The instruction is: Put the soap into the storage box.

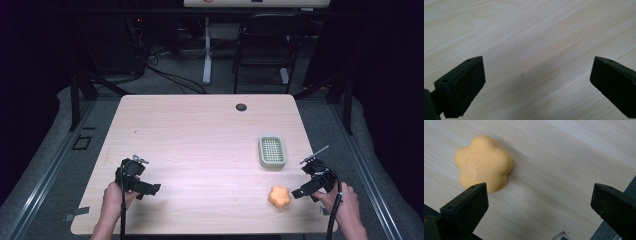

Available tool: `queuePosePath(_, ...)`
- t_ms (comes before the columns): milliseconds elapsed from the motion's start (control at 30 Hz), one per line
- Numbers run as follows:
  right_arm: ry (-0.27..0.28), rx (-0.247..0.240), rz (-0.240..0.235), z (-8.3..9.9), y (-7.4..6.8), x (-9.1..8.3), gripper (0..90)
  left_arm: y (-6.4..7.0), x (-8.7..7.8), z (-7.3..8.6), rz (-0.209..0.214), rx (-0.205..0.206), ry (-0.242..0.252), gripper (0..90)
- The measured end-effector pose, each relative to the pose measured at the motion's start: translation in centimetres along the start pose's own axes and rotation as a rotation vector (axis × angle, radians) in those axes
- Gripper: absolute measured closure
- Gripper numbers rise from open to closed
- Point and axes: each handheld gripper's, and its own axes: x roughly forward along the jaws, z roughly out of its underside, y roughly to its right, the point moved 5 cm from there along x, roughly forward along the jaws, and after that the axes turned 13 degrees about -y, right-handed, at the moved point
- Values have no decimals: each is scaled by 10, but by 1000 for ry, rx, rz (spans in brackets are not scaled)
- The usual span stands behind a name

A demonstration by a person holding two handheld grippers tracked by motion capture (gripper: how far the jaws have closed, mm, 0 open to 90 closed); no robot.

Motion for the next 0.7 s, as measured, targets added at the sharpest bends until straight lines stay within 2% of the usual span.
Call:
queuePosePath(67,-18,-15,-8,0,0,-2,10,1,0,1,-4,5,-4,0)
queuePosePath(100,-23,-24,8,0,0,-3,10,1,0,1,-4,4,-3,0)
queuePosePath(167,-9,-23,-10,-1,-3,-4,11,1,-2,1,-2,0,0,0)
queuePosePath(200,-14,-30,-3,0,-4,-4,11,1,-2,0,-3,-5,8,0)
queuePosePath(300,-15,-33,1,2,-7,-5,10,3,-2,-2,-10,12,2,0)
queuePosePath(333,5,-26,-12,2,-9,-5,9,4,-2,-3,-11,17,4,0)
queuePosePath(367,-14,-40,2,4,-8,-7,6,5,-2,-4,-12,19,5,0)
queuePosePath(433,2,-40,-2,4,-11,-9,1,7,-2,-5,-8,23,4,0)
queuePosePath(567,-6,-61,-17,4,-19,-9,0,8,-3,-6,-8,29,7,0)
queuePosePath(633,46,-44,-44,1,-27,-5,0,8,-3,-6,-5,29,6,0)
queuePosePath(667,20,-75,-30,0,-28,-6,0,8,-2,-6,-2,30,4,0)
queuePosePath(700,-17,-99,-42,0,-33,-7,0,8,-2,-6,-4,30,4,0)
